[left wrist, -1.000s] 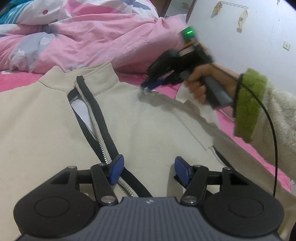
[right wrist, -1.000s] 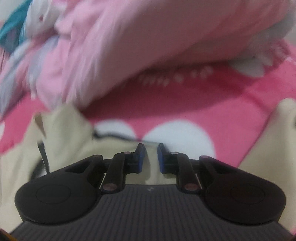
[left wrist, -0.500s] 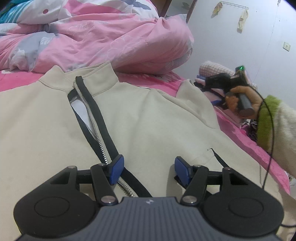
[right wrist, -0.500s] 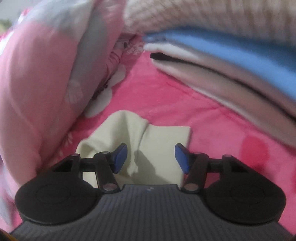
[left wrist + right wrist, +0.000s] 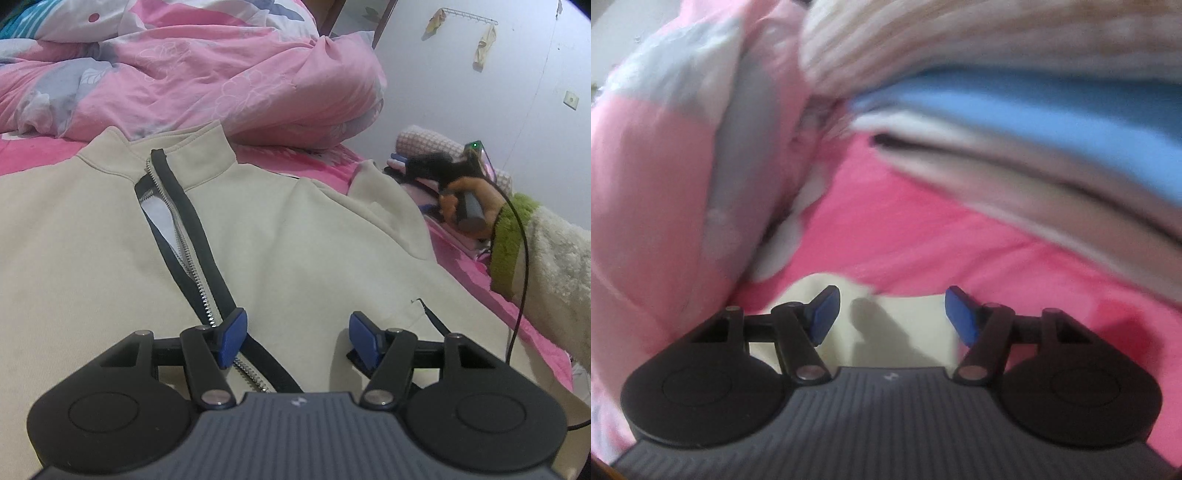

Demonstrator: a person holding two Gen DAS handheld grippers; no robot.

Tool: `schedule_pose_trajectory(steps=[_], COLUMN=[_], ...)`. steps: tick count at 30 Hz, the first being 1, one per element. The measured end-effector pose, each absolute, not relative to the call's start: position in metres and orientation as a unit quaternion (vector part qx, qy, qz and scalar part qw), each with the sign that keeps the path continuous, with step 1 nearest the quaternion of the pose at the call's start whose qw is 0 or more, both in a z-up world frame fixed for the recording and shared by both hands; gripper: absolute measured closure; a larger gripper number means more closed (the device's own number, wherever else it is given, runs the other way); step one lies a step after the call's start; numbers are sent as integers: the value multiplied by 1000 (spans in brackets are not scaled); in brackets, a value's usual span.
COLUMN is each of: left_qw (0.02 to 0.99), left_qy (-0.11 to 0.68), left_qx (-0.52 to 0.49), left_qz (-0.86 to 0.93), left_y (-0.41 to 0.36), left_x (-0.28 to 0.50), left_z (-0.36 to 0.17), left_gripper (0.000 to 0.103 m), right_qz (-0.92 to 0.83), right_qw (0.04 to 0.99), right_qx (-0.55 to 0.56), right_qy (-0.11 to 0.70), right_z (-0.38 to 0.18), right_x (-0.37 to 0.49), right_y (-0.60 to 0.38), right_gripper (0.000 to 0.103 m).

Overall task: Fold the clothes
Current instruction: 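Grasp the sleeve cuff with the right tool and lift it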

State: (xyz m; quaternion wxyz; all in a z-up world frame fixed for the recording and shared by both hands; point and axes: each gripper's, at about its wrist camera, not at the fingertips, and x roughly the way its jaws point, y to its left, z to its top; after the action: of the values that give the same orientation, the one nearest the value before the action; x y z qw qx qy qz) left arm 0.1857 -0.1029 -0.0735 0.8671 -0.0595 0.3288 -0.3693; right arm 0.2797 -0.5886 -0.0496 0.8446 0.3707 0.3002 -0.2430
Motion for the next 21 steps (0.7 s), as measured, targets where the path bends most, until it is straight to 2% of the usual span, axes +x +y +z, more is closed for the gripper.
schedule_pose_trajectory(steps=[2, 5, 8, 10, 11, 12, 13, 14, 18, 21], left_qw=[867, 867, 867, 867, 867, 867, 867, 866, 864, 863], left_qy=[329, 329, 329, 328, 328, 328, 328, 329, 331, 332], left_qx=[-60, -60, -60, -62, -63, -64, -65, -67, -75, -75], left_qz=[-369, -369, -369, -369, -370, -370, -370, -371, -373, -373], left_y=[-103, -103, -103, -102, -102, -102, -102, -101, -99, -99], left_x=[186, 186, 186, 186, 186, 186, 186, 186, 188, 188], left_z=[-74, -74, -74, -74, -74, -74, -74, -74, -74, -74], left_gripper=[40, 40, 40, 40, 40, 40, 40, 40, 40, 40], right_qz=[-250, -238, -224, -223, -218, -213, -208, -206, -200, -205], right_qw=[841, 845, 854, 864, 867, 869, 869, 870, 884, 908], right_qx=[351, 338, 303, 246, 241, 237, 241, 241, 232, 191], right_qy=[326, 339, 358, 377, 378, 379, 379, 377, 354, 312], right_z=[-56, -62, -63, -62, -60, -58, -57, -51, -11, 52], right_x=[281, 286, 296, 301, 300, 299, 298, 294, 274, 245], right_y=[-589, -585, -571, -555, -551, -547, -547, -547, -546, -543], right_gripper=[39, 32, 33, 41, 53, 77, 84, 97, 100, 100])
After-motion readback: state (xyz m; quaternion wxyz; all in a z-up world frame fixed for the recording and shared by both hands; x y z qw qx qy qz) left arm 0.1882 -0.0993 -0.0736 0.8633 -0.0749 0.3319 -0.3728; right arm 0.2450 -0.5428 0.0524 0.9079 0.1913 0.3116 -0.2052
